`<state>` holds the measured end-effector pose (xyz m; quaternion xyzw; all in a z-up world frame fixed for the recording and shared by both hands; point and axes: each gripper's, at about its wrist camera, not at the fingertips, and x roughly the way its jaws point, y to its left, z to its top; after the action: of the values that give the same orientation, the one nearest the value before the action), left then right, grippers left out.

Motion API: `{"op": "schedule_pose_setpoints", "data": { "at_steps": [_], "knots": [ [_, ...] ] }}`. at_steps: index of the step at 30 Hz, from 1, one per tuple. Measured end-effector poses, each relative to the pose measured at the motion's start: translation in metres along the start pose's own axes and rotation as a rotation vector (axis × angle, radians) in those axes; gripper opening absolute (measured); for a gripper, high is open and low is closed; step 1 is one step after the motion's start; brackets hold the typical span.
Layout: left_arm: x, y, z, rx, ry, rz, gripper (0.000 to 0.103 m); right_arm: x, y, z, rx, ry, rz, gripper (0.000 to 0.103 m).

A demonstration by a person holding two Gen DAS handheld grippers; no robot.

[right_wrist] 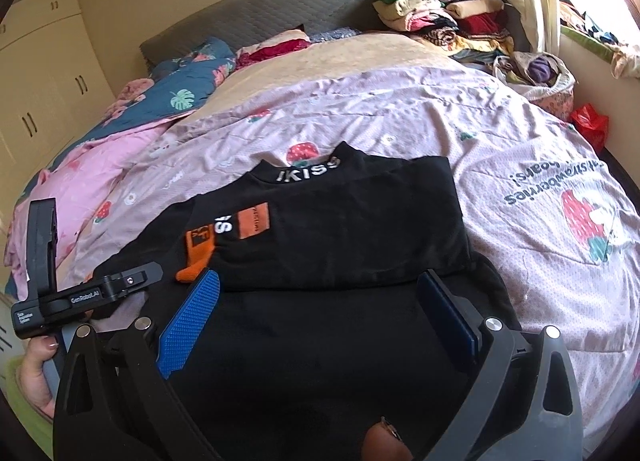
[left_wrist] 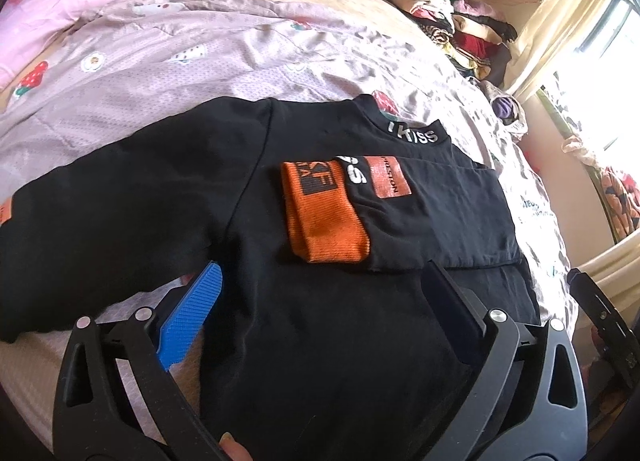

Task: Fold small clothes
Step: 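Move the left gripper to the other sleeve's orange cuff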

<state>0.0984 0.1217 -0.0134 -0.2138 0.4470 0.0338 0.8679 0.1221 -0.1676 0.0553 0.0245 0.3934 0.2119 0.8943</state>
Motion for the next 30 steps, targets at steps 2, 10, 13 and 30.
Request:
{"op": "schedule_pose_setpoints", "data": {
  "at_steps": [2,10,13,30],
  "knots": [
    [-0.003,0.004,-0.002,-0.010,-0.002,0.005,0.093,-0.002,0.008,0.001,-0.016,-0.003,0.008,0.098],
    [-0.018,0.022,-0.008,-0.048,-0.024,0.020,0.093,-0.001,0.040,0.000,-0.078,0.000,0.043,0.098],
    [-0.023,0.031,-0.012,-0.065,-0.032,0.032,0.093,0.000,0.054,-0.001,-0.106,0.005,0.058,0.098],
    [-0.036,0.090,-0.034,-0.189,-0.033,0.119,0.093,0.013,0.132,-0.018,-0.278,0.045,0.141,0.099]
  ]
}}
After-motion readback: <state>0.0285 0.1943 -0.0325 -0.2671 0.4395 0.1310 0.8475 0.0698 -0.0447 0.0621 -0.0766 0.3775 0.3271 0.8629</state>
